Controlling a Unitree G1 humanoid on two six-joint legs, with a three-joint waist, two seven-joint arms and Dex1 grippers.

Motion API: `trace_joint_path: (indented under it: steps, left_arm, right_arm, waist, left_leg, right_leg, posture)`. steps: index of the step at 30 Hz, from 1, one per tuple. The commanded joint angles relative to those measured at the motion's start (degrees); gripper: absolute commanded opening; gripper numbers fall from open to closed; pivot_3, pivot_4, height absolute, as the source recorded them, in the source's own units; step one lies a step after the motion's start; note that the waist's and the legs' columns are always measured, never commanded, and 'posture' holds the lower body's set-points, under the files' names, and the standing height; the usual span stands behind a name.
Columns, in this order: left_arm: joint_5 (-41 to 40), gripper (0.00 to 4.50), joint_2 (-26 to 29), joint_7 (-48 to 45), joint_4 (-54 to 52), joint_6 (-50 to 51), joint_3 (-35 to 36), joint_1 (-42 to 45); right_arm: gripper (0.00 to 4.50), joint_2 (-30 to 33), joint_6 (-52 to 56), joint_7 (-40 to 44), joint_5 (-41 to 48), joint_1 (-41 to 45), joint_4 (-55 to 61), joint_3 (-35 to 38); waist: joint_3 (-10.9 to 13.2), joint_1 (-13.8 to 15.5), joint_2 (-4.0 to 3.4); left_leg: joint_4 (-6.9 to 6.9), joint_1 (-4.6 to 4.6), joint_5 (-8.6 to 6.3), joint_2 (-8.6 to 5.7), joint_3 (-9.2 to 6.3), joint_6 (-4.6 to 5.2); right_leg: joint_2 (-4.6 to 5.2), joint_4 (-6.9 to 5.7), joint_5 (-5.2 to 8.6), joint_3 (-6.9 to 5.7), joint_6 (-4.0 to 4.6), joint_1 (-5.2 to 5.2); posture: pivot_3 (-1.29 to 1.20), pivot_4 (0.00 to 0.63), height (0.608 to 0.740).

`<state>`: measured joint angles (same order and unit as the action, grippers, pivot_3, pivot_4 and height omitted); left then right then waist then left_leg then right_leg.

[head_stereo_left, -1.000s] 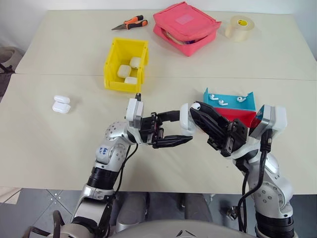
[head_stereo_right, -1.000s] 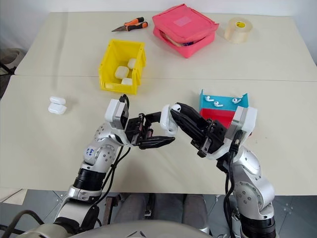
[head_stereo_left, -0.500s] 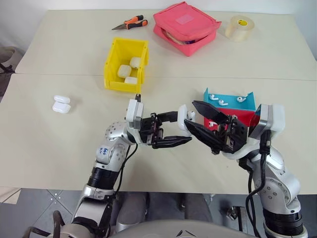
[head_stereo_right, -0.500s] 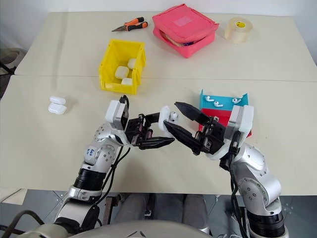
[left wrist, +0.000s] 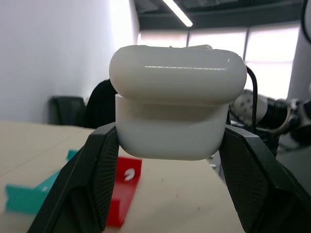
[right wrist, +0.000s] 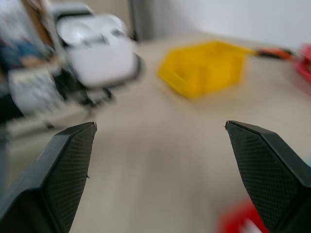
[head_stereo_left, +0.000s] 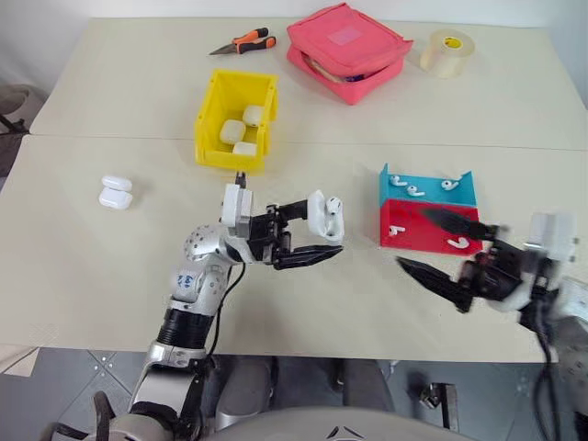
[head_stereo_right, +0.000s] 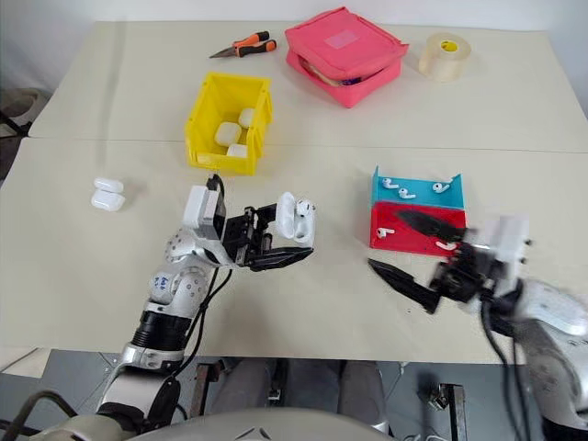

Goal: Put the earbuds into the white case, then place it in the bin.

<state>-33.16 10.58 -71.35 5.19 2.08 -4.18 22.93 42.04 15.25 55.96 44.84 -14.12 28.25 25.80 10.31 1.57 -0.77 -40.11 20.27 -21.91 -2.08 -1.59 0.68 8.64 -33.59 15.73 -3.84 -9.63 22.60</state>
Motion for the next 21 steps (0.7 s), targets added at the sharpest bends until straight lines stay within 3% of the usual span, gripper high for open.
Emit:
trace_joint_path:
  steps: [1, 8, 14, 18, 21]
  left_arm:
    - [2.1, 2.77, 1.3, -1.6, 0.3, -4.0, 0.2, -0.3]
    - [7.3, 2.77, 3.4, -1.9, 1.4, -9.2, -1.6, 0.2]
    - [8.1, 2.77, 3.0, 1.1, -1.0, -8.8, -2.4, 0.4]
    - [8.0, 2.77, 2.3, 2.7, -2.1, -8.5, -3.0, -0.1]
    - [8.0, 2.77, 1.8, 3.6, -2.3, -8.6, -3.5, -0.3]
  right_arm:
    - [4.45, 2.7, -6.0, 6.1, -5.8, -3.8, -5.2, 5.9]
    - [4.45, 5.6, -13.0, 11.2, -12.3, -3.7, -19.5, 9.2]
    - [4.45, 10.5, -8.1, 11.3, -12.2, 4.7, -22.2, 6.1]
    - [4.45, 18.1, -1.9, 10.9, -15.3, 14.0, -25.0, 0.2]
    - [4.45, 22.8, 0.5, 11.2, -21.0, 24.6, -30.1, -8.5]
  waist:
    - [0.0, 0.0, 0.0]
    - [0.0, -0.1, -0.01]
    - [0.0, -0.3, -0.05]
    - [0.0, -0.2, -0.05]
    - [0.0, -0.2, -0.06]
  left_leg:
    - [0.01, -0.01, 0.0, 0.01, 0.02, 0.01]
    - [0.01, -0.08, 0.0, 0.05, 0.1, 0.01]
    - [0.01, -0.1, 0.01, 0.1, 0.11, 0.0]
    - [-0.01, -0.09, 0.01, 0.11, 0.09, -0.01]
    - [-0.02, -0.07, 0.01, 0.1, 0.07, -0.01]
  right_leg:
    - [0.0, 0.0, 0.0, 0.01, 0.0, 0.0]
    - [-0.01, -0.01, 0.0, 0.06, 0.0, -0.02]
    - [-0.01, -0.02, -0.01, 0.1, -0.01, -0.01]
    - [0.0, -0.01, -0.01, 0.09, -0.01, -0.01]
    - [0.0, 0.03, -0.01, 0.07, -0.01, -0.01]
  posture:
    - [0.0, 0.15, 0.74]
    - [0.0, 0.15, 0.74]
    - [0.0, 0.15, 0.74]
    - [0.0, 0.15, 0.74]
    - [0.0, 0.15, 0.74]
